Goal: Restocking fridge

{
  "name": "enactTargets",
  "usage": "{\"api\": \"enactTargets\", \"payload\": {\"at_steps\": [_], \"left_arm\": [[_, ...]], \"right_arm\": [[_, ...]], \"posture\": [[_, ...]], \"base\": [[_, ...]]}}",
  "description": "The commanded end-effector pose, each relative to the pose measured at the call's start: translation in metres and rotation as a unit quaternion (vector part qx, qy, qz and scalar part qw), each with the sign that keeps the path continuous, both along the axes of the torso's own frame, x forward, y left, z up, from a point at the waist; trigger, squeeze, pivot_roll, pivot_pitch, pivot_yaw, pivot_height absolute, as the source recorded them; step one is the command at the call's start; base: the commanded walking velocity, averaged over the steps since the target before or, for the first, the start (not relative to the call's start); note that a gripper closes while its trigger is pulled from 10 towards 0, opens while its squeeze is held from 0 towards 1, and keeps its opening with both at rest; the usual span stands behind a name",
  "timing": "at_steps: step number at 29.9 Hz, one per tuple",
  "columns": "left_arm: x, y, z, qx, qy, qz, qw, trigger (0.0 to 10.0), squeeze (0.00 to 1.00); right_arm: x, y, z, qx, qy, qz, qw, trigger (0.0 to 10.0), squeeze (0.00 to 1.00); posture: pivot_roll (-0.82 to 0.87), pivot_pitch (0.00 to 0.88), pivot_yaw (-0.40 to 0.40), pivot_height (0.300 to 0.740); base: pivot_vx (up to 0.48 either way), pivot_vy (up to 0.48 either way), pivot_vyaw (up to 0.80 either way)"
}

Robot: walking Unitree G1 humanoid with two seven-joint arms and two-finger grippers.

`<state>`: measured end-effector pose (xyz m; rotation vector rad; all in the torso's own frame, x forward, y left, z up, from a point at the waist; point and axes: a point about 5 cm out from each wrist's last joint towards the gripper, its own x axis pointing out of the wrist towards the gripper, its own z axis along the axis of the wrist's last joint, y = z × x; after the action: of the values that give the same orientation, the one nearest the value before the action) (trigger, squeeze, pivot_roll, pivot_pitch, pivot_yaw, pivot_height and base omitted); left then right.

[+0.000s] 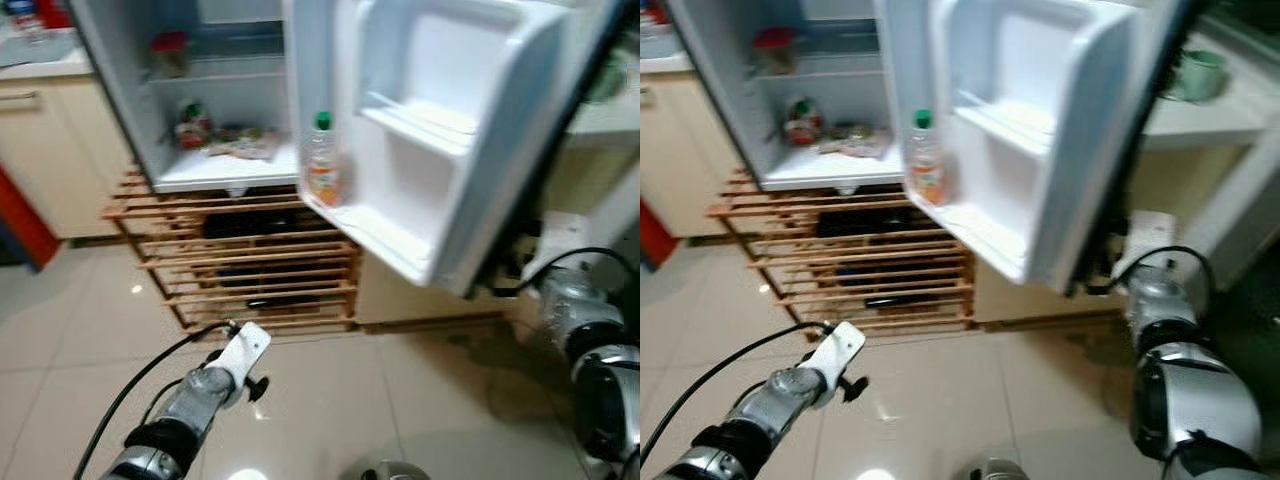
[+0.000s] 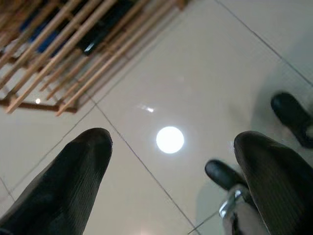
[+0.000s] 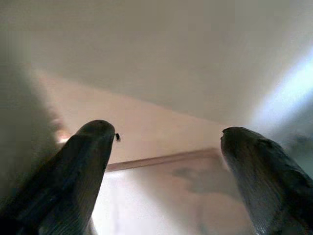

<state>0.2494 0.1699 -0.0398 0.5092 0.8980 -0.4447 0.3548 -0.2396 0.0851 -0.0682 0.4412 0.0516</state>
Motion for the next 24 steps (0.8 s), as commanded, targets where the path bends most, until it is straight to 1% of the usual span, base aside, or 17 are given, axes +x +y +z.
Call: {"api": "enactTargets", "payload": {"at_steps": [1, 2, 3, 4, 5, 6, 8, 9, 12, 14, 16, 18, 20, 21, 22, 23, 24], "left_arm": [[-0.004, 0.001, -0.004, 0.003, 0.008, -0.015, 1.000, 10.0, 0.00], [-0.004, 0.001, -0.004, 0.003, 0.008, -0.015, 1.000, 10.0, 0.00], [-0.006, 0.000, -0.005, 0.000, 0.013, -0.018, 1.000, 10.0, 0.00], [-0.008, 0.000, -0.007, -0.002, 0.016, -0.021, 1.000, 10.0, 0.00], [-0.009, -0.001, -0.008, -0.004, 0.017, -0.023, 1.000, 10.0, 0.00], [-0.010, -0.002, -0.009, -0.006, 0.017, -0.025, 1.000, 10.0, 0.00], [-0.012, -0.005, -0.011, -0.009, 0.018, -0.026, 0.999, 10.0, 0.00], [-0.014, -0.011, -0.013, -0.015, 0.020, -0.032, 0.999, 10.0, 0.00], [-0.018, -0.017, -0.016, -0.020, 0.025, -0.037, 0.999, 10.0, 0.00], [-0.020, -0.018, -0.018, -0.020, 0.029, -0.038, 0.999, 10.0, 0.00], [-0.026, -0.018, -0.022, -0.017, 0.040, -0.040, 0.998, 10.0, 0.00], [-0.029, -0.018, -0.024, -0.016, 0.044, -0.041, 0.998, 10.0, 0.00], [-0.033, -0.021, -0.027, -0.022, 0.041, -0.035, 0.998, 10.0, 0.00], [-0.027, -0.030, -0.023, -0.045, 0.003, -0.020, 0.999, 10.0, 0.00], [-0.019, -0.037, -0.017, -0.069, -0.032, -0.003, 0.997, 10.0, 0.00], [-0.014, -0.041, -0.013, -0.085, -0.056, 0.009, 0.995, 10.0, 0.00], [-0.001, -0.053, -0.001, -0.116, -0.101, 0.023, 0.988, 10.0, 0.00]], "right_arm": [[0.013, 0.052, 0.025, 0.033, -0.048, 0.166, 0.984, 10.0, 0.00], [0.013, 0.052, 0.025, 0.033, -0.048, 0.166, 0.984, 10.0, 0.00], [0.004, 0.069, 0.032, 0.068, -0.058, 0.235, 0.968, 10.0, 0.00], [-0.011, 0.086, 0.041, 0.114, -0.065, 0.296, 0.946, 10.0, 0.00], [-0.024, 0.099, 0.047, 0.146, -0.066, 0.341, 0.926, 10.0, 0.00], [-0.034, 0.106, 0.050, 0.165, -0.064, 0.364, 0.914, 10.0, 0.00], [-0.038, 0.106, 0.048, 0.177, -0.059, 0.366, 0.912, 10.0, 0.00], [-0.034, 0.096, 0.036, 0.180, -0.041, 0.325, 0.927, 10.0, 0.00], [-0.029, 0.083, 0.017, 0.175, -0.016, 0.267, 0.947, 10.0, 0.00], [-0.030, 0.080, 0.011, 0.176, -0.009, 0.250, 0.952, 10.0, 0.00], [-0.038, 0.080, 0.010, 0.171, -0.001, 0.247, 0.954, 10.0, 0.00], [-0.042, 0.082, 0.012, 0.169, 0.004, 0.246, 0.954, 10.0, 0.00], [-0.044, 0.081, 0.014, 0.158, -0.004, 0.233, 0.960, 10.0, 0.00], [-0.034, 0.071, 0.016, 0.108, -0.048, 0.176, 0.977, 10.0, 0.00], [-0.028, 0.063, 0.019, 0.069, -0.084, 0.132, 0.985, 10.0, 0.00], [-0.024, 0.058, 0.021, 0.043, -0.107, 0.105, 0.988, 10.0, 0.00], [-0.021, 0.049, 0.022, 0.039, -0.127, 0.046, 0.990, 10.0, 0.00]], "posture": [[-0.13, 0.000, 0.039, 0.740], [-0.13, 0.000, 0.039, 0.740], [-0.14, 0.000, 0.039, 0.740], [-0.15, 0.000, 0.040, 0.740], [-0.15, 0.000, 0.042, 0.740], [-0.16, 0.000, 0.043, 0.740], [-0.17, 0.000, 0.044, 0.740], [-0.17, 0.000, 0.042, 0.740], [-0.17, 0.000, 0.042, 0.740], [-0.17, 0.000, 0.042, 0.740], [-0.17, 0.000, 0.043, 0.740], [-0.17, 0.000, 0.041, 0.740], [-0.17, 0.000, 0.041, 0.740], [-0.17, 0.000, 0.041, 0.740], [-0.15, 0.000, 0.031, 0.740], [-0.15, 0.000, 0.030, 0.740], [-0.14, 0.000, 0.023, 0.740]], "base": [[0.000, 0.000, 0.00], [0.000, 0.000, 0.00], [0.000, 0.000, 0.00], [0.000, 0.000, 0.00], [0.000, 0.000, 0.00], [0.000, 0.000, 0.00], [0.000, 0.000, 0.00], [0.000, 0.000, 0.00], [0.000, 0.000, 0.00], [0.000, 0.000, 0.00], [0.000, 0.000, 0.00], [0.000, 0.000, 0.00], [0.000, 0.000, 0.00], [0.000, 0.000, 0.00], [0.000, 0.000, 0.00], [0.000, 0.000, 0.00], [0.000, 0.000, 0.00]]}}
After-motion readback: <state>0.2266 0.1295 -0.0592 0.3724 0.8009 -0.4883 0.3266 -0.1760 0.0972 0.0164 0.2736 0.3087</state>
